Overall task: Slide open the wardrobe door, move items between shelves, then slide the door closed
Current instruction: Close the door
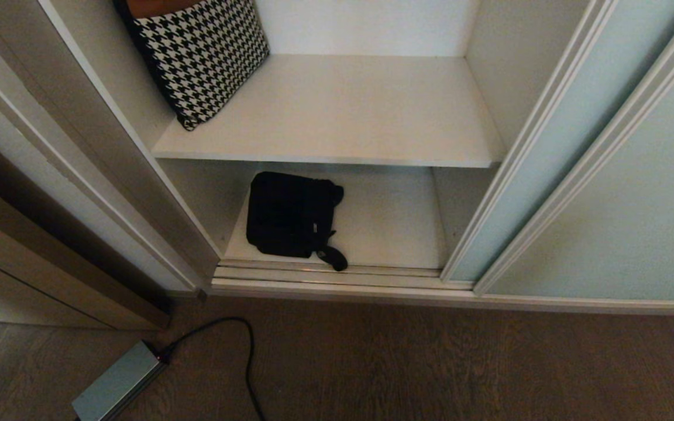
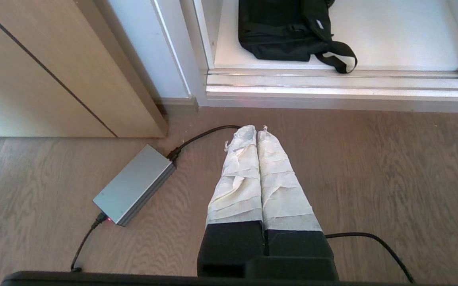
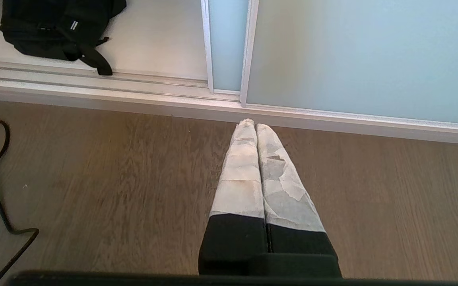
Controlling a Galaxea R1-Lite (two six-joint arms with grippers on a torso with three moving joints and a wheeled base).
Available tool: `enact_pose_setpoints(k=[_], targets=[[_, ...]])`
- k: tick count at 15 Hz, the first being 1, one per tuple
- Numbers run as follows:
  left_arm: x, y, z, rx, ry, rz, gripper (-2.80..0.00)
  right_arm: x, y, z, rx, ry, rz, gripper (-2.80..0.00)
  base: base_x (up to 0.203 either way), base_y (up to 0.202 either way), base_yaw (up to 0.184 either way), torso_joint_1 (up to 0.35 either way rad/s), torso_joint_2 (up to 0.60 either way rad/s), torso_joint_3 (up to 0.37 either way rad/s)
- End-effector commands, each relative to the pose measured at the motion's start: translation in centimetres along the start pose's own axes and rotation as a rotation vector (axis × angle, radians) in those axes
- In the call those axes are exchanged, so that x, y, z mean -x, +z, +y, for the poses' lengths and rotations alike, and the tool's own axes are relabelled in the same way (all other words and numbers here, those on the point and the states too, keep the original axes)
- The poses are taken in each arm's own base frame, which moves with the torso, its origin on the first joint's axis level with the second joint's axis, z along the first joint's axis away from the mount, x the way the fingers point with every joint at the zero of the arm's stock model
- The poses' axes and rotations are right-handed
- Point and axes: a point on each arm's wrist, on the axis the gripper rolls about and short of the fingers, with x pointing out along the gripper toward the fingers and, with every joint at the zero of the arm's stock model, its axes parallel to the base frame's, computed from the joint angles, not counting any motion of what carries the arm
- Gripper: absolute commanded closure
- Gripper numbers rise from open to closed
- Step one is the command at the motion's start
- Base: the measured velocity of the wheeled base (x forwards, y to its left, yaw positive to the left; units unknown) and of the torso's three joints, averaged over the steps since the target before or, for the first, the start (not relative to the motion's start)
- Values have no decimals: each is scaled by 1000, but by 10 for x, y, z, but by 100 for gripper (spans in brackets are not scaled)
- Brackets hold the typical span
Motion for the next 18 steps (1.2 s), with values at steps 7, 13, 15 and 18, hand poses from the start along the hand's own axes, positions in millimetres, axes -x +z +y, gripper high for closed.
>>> enact_pose_setpoints(k=[7,13,15,18], targets=[[0,0,0,0,0,2,0,9,21,0,5,-4,1,0,0,0,0,0,0,0],[0,0,0,0,0,2,0,65,123,1,-31,110,47,0,0,0,0,0,0,0],[0,0,0,0,-1,2,0,75,161,1,-98,172,77,0,0,0,0,0,0,0],[0,0,0,0,-1,2,0,67,210,2,-297,256,134,0,0,0,0,0,0,0]])
